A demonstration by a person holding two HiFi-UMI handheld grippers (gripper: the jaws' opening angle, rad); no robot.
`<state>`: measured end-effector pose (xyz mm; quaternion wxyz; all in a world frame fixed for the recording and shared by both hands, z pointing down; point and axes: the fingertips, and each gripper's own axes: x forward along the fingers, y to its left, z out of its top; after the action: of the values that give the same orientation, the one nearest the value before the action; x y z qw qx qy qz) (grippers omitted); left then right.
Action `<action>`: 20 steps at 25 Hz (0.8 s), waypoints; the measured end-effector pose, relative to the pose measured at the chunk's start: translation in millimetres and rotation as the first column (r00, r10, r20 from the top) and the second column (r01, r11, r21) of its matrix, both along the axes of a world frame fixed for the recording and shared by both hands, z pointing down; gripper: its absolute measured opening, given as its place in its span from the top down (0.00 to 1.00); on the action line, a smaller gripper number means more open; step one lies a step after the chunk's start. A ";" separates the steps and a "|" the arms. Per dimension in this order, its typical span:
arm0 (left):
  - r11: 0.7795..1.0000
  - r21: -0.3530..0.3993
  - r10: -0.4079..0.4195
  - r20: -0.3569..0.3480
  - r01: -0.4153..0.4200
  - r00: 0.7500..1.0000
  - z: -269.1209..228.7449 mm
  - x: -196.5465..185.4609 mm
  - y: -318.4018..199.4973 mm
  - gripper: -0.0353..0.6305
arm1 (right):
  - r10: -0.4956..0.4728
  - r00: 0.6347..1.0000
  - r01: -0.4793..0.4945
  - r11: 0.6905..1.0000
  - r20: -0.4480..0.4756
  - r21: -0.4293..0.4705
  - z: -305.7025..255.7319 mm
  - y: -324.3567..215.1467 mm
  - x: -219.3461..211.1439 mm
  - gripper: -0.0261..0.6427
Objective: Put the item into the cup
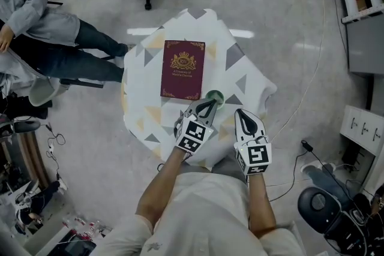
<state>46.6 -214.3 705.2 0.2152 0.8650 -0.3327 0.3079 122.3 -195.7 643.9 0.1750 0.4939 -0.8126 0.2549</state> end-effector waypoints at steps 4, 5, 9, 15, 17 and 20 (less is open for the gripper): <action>1.000 -0.012 0.002 0.023 -0.002 1.000 3.0 0.4 -0.5 0.93 | 0.002 1.000 -0.002 1.000 -0.001 0.000 -0.2 0.0 0.9 0.95; 1.000 -0.014 0.002 0.028 -0.002 1.000 3.4 0.6 -0.6 0.93 | 0.003 1.000 -0.003 1.000 -0.001 0.000 -0.2 0.2 1.1 0.95; 1.000 -0.022 0.004 0.051 -0.003 0.999 4.6 0.6 -0.5 0.93 | 0.006 1.000 -0.006 1.000 0.002 0.003 -1.0 0.8 1.3 0.95; 0.999 -0.046 0.017 0.094 -0.013 0.995 7.4 1.9 -1.2 0.92 | 0.013 1.000 -0.013 1.000 0.002 0.002 -1.1 1.5 0.7 0.95; 0.999 -0.051 0.024 0.111 -0.019 0.994 7.6 3.3 -1.2 0.92 | 0.017 1.000 -0.017 1.000 0.003 0.002 -1.8 1.9 1.5 0.95; 0.998 -0.057 0.035 0.133 -0.027 0.991 7.9 5.0 -1.0 0.92 | 0.023 1.000 -0.023 1.000 0.004 0.006 -3.2 1.8 2.7 0.95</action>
<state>51.7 -215.3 713.1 0.2113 0.8413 -0.3242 0.3775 125.0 -194.0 640.8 0.1692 0.5034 -0.8079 0.2554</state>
